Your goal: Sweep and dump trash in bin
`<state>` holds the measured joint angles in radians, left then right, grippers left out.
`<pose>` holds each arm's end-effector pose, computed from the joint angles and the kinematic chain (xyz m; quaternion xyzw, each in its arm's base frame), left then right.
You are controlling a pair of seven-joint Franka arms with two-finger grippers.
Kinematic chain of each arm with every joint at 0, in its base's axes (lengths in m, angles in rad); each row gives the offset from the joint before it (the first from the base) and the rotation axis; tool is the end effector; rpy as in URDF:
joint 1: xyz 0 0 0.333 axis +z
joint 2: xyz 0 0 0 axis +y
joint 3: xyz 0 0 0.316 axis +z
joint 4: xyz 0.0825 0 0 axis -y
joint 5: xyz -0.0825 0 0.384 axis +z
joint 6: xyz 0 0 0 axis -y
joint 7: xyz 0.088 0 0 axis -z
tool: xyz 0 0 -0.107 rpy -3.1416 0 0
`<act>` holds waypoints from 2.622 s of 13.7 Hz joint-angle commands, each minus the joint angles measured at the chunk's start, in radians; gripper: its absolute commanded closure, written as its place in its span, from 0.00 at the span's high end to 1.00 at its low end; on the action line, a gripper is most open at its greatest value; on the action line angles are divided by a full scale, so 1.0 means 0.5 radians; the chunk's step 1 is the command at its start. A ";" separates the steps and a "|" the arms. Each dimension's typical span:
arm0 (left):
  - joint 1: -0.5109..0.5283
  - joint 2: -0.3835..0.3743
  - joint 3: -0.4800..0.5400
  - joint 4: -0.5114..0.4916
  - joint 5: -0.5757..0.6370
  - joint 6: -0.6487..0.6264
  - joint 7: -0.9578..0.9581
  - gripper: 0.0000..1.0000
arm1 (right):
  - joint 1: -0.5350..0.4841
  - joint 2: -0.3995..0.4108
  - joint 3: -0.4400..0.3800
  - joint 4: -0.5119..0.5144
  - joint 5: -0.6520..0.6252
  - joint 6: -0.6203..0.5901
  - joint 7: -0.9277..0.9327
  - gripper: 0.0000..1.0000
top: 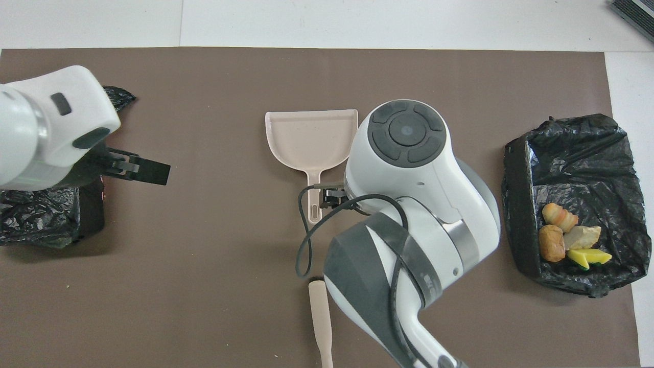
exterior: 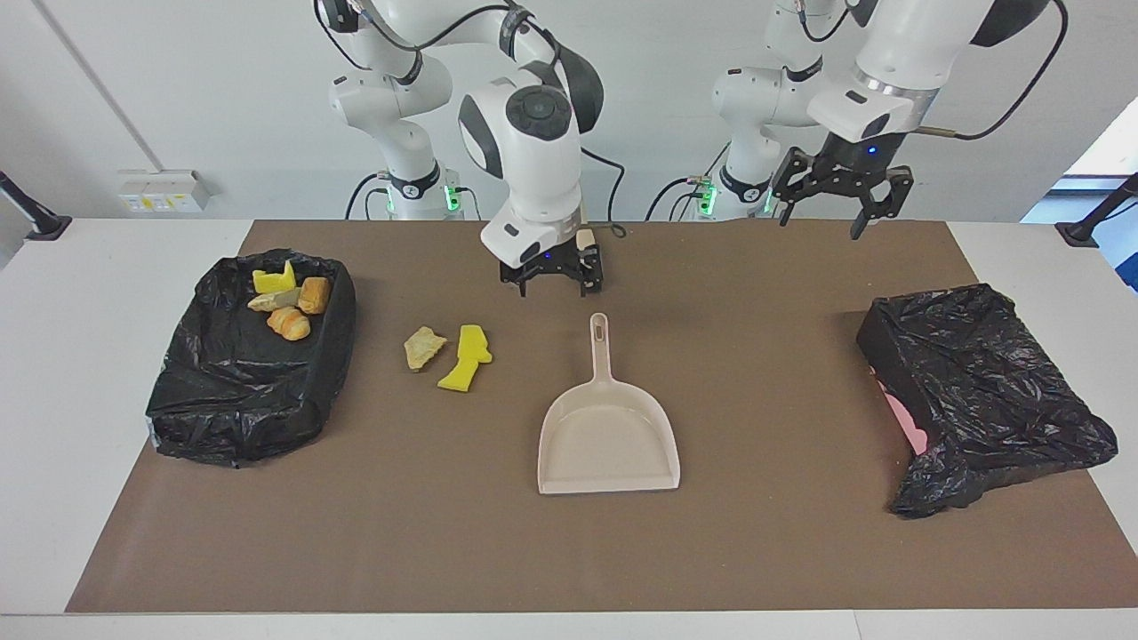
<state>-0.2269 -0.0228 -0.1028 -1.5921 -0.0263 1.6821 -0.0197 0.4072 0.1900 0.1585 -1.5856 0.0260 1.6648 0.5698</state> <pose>0.5275 -0.1839 0.6374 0.9865 -0.1535 0.0534 0.0216 0.5163 0.3224 0.5158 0.9981 -0.0046 -0.0606 0.0057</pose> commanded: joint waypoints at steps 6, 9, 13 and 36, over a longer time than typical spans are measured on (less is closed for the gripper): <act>0.040 0.404 -0.420 -0.160 0.040 0.574 -0.643 1.00 | 0.186 -0.894 0.008 -1.215 0.411 0.073 -0.060 1.00; 0.046 0.646 -0.628 -0.169 0.303 0.749 -1.012 1.00 | 0.375 -0.926 0.011 -1.409 0.463 0.247 0.007 1.00; 0.034 0.742 -0.703 -0.258 0.359 0.927 -1.261 1.00 | 0.627 -0.779 0.011 -1.544 0.488 0.671 0.265 1.00; -0.080 0.767 -0.730 -0.283 0.657 0.999 -1.360 0.00 | 0.931 -0.613 0.011 -1.725 0.531 1.015 0.342 0.00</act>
<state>-0.2696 0.4200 -0.4730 -1.7321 0.2888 2.2051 -0.7283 0.8839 -0.0997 0.1660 -2.4552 0.2738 2.1988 0.7684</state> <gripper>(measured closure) 0.687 0.670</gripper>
